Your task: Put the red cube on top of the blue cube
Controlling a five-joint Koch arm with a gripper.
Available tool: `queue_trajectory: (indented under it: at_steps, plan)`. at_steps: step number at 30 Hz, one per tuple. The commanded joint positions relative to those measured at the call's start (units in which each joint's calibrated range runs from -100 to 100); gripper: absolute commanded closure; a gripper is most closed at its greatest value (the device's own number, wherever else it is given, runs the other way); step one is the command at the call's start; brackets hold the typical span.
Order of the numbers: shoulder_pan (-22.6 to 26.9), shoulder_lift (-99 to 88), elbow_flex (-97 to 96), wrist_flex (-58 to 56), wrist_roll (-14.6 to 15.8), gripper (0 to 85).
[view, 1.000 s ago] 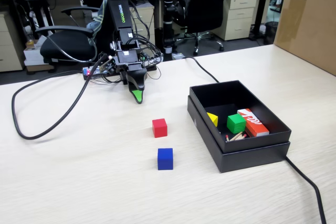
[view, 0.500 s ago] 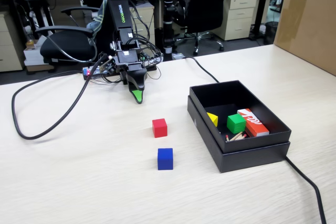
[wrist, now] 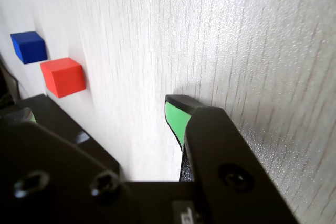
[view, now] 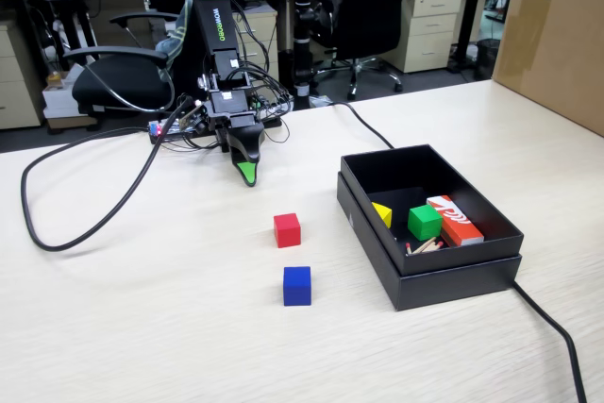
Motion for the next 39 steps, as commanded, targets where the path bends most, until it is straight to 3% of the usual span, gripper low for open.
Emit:
queue_trajectory:
  at_steps: [1, 31, 39]
  plan:
    - [0.00, 0.21, -1.59, -1.21, -0.05, 36.8]
    - [-0.29, 0.67, -0.14, -1.21, -0.05, 37.0]
    - [-0.20, 2.05, 10.38, -8.90, 0.05, 37.8]
